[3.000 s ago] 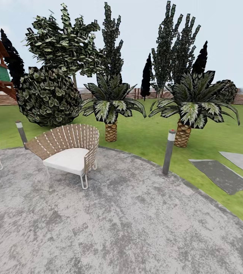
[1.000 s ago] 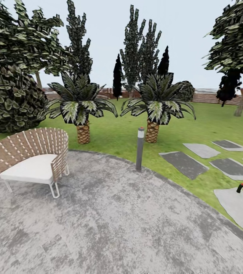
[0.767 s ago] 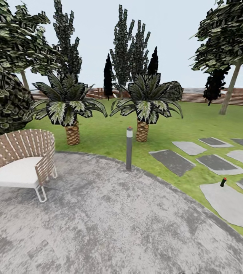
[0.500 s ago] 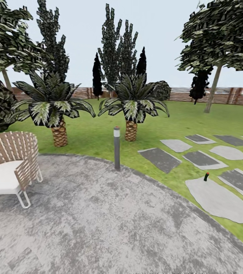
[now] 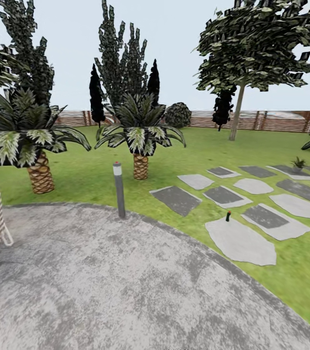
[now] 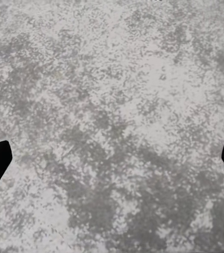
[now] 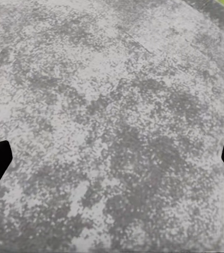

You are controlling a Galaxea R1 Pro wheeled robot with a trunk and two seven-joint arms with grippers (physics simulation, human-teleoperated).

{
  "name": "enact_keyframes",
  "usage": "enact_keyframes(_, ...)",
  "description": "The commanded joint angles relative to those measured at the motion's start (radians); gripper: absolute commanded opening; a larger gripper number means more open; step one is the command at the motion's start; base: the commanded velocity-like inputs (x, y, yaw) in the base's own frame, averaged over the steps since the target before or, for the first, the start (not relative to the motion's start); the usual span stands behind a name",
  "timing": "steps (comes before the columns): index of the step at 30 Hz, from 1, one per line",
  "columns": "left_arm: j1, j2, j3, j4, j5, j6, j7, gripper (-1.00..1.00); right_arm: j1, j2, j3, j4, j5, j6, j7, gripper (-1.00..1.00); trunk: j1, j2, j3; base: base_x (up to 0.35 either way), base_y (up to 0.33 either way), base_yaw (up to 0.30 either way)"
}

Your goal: Pick up the pesticide atomizer in the garden and spray insectifuge to fully cover both potted plants in the garden.

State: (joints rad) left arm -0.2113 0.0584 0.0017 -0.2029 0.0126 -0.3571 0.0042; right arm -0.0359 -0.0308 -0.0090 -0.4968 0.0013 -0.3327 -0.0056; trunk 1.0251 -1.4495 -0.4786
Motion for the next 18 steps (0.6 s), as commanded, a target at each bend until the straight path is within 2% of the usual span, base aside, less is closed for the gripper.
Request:
enact_keyframes(1,0.000,0.000,0.000,0.000,0.001,-0.003,0.000,1.00,-0.001,0.000,0.000,0.001,0.000,-0.003,-0.001,1.00,0.000,-0.001,-0.001,0.000,-0.279,-0.296)
enact_keyframes(5,0.000,0.001,0.000,0.000,0.001,-0.003,0.000,1.00,-0.001,0.000,0.000,0.001,0.000,-0.003,-0.001,1.00,0.000,-0.001,-0.003,0.021,-0.279,-0.296)
enact_keyframes(18,0.000,0.001,0.000,0.000,0.001,-0.003,0.000,1.00,-0.001,0.000,0.000,0.001,0.000,-0.003,-0.001,1.00,0.000,-0.001,-0.008,0.126,-0.274,-0.296)
